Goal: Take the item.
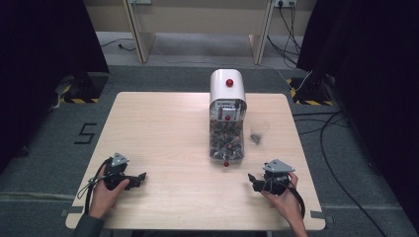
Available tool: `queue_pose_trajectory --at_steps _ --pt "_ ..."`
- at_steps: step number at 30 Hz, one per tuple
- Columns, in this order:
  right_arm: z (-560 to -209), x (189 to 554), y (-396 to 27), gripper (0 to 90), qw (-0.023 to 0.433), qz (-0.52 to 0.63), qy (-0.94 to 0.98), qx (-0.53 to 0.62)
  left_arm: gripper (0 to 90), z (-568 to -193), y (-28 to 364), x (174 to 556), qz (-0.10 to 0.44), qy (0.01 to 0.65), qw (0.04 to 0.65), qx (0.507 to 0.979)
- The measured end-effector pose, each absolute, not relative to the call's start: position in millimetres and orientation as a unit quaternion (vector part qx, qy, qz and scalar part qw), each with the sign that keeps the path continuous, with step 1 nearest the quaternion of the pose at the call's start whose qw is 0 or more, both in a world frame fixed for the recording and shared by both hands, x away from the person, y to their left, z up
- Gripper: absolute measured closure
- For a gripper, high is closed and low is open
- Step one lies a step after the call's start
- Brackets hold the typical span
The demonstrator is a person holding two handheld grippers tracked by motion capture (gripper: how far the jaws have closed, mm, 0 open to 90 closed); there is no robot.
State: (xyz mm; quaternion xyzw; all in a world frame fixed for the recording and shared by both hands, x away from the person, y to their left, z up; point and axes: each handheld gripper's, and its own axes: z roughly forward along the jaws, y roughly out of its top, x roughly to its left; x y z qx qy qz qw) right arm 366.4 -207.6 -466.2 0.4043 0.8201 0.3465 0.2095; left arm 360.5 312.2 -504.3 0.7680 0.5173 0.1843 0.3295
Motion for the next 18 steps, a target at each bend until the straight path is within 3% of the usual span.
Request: queue_pose_trajectory --at_steps 18 --pt "-481 358 -208 23.8 0.183 0.317 0.837 0.408 0.0 -504 312 361 0.184 0.517 0.329 0.768"
